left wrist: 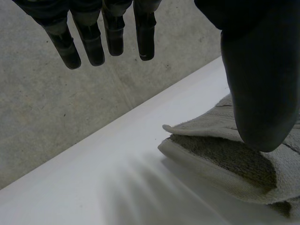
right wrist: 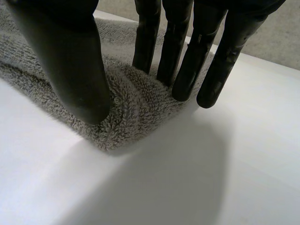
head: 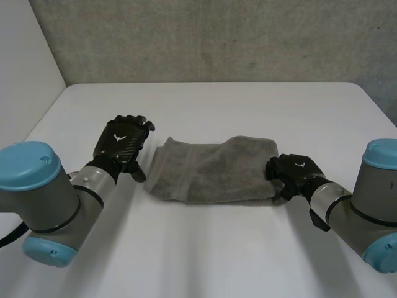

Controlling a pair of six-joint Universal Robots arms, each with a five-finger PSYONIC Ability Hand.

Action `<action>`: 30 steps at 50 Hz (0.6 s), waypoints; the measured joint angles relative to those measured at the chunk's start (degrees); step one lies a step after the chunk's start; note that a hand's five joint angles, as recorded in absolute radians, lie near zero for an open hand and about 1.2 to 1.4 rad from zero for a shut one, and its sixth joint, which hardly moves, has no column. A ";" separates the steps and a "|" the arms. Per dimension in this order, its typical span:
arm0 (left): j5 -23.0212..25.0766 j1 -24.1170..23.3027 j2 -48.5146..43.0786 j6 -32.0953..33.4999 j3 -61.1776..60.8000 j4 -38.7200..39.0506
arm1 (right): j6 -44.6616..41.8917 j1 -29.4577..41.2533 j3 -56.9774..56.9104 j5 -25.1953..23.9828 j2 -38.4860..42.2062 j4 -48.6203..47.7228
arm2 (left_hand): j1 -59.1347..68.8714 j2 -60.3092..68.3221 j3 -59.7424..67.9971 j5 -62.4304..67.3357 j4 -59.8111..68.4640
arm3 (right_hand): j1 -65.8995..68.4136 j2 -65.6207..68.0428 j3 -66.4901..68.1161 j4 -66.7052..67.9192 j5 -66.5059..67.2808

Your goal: Fold the towel.

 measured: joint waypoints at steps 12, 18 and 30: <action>0.09 -0.08 -0.04 0.07 -0.71 0.00 | 0.89 -0.11 0.47 0.55 1.15 -1.60 | -0.01 0.00 0.00 0.00 0.00 | 31.26 28.68 32.93 33.48 33.45; 0.04 0.12 0.29 0.05 -0.89 0.00 | -0.85 -1.51 0.55 0.52 -1.03 -1.10 | 0.00 0.00 0.00 0.00 0.00 | 31.27 28.68 32.99 33.80 33.45; -0.26 0.74 1.69 -0.06 0.66 -0.08 | -12.07 -2.26 -8.20 0.02 -7.22 7.58 | 0.00 -0.01 0.00 0.00 0.00 | 31.38 29.22 32.99 33.81 33.48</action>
